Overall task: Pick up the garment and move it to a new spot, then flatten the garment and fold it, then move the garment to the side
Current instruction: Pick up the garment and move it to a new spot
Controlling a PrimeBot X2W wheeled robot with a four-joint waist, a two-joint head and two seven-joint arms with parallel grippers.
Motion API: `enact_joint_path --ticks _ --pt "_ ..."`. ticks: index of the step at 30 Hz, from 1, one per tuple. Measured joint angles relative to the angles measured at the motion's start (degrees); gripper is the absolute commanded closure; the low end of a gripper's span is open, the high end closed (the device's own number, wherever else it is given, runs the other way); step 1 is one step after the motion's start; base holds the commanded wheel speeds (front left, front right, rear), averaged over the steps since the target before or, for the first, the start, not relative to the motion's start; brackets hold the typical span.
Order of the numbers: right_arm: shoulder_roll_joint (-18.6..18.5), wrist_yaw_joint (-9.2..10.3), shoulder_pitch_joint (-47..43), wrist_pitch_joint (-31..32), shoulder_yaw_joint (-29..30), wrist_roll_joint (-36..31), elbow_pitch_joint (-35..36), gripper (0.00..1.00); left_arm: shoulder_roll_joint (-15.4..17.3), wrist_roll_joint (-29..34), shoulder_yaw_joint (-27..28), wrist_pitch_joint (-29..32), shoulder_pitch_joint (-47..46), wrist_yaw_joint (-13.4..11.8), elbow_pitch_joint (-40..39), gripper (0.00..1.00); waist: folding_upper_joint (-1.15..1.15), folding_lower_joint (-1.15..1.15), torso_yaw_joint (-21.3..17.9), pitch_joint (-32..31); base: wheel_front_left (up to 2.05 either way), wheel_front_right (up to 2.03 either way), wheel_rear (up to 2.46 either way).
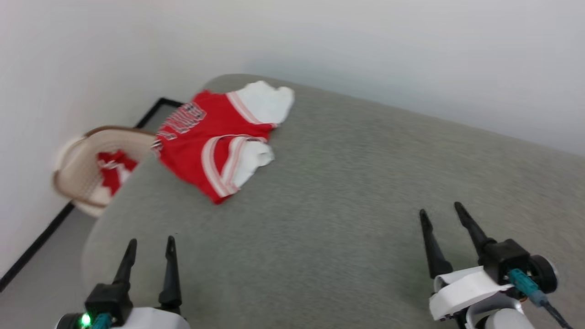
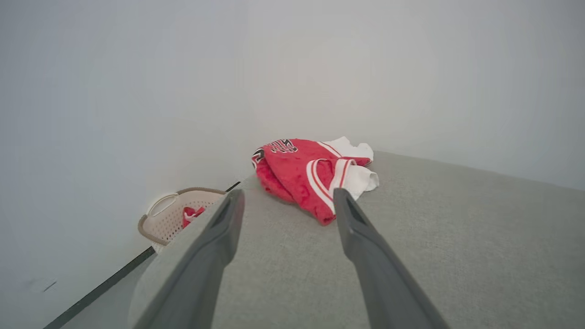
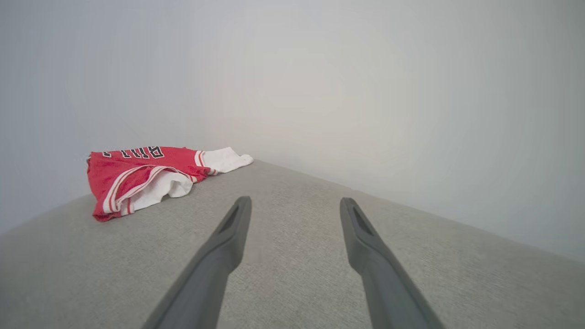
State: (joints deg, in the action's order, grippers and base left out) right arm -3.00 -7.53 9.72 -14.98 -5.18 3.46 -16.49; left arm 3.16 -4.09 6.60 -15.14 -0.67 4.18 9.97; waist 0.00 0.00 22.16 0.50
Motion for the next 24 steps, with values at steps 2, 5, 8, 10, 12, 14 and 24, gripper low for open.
enact_joint_path --ticks 2,5,8,10,12,14,24 --pt "0.00 0.00 0.18 0.00 -1.36 0.15 -0.42 0.00 -0.11 -0.60 0.58 0.00 0.21 -0.22 0.02 0.00 0.00 0.00 2.07 -0.21 0.00 0.00 0.00" --pt "0.09 0.00 2.37 0.00 -4.11 0.27 -1.56 0.00 -0.09 -1.44 1.93 0.00 0.83 -1.12 -0.83 0.00 0.00 0.00 4.68 -0.19 0.00 0.00 0.00" --pt "0.11 0.00 4.98 -0.09 -6.53 0.58 -3.07 0.00 -0.11 -2.55 3.21 0.00 1.15 -1.77 -1.92 0.00 0.00 0.00 6.61 0.31 0.00 0.00 0.00" --pt "0.11 0.00 6.45 -0.10 -8.18 0.64 -4.13 0.00 -0.11 -4.15 3.78 0.00 1.70 -2.26 -2.27 0.00 0.00 0.00 7.41 0.97 0.00 0.00 0.00" --pt "0.14 0.00 7.95 -0.10 -9.64 1.25 -5.16 0.00 -0.15 -5.80 4.00 0.00 2.32 -2.96 -2.58 0.00 0.00 0.00 7.90 1.76 0.00 0.00 0.00" --pt "0.10 0.00 9.05 -0.10 -10.80 1.72 -6.04 0.00 -0.16 -6.81 4.09 0.00 2.50 -3.57 -3.13 0.00 0.00 0.00 8.31 2.42 0.00 0.00 0.00" --pt "-0.09 0.00 10.59 -0.10 -10.81 2.46 -6.50 0.00 -0.19 -8.00 2.23 0.00 1.72 -2.05 -1.75 0.00 0.00 0.00 8.50 4.18 0.00 0.00 0.00"
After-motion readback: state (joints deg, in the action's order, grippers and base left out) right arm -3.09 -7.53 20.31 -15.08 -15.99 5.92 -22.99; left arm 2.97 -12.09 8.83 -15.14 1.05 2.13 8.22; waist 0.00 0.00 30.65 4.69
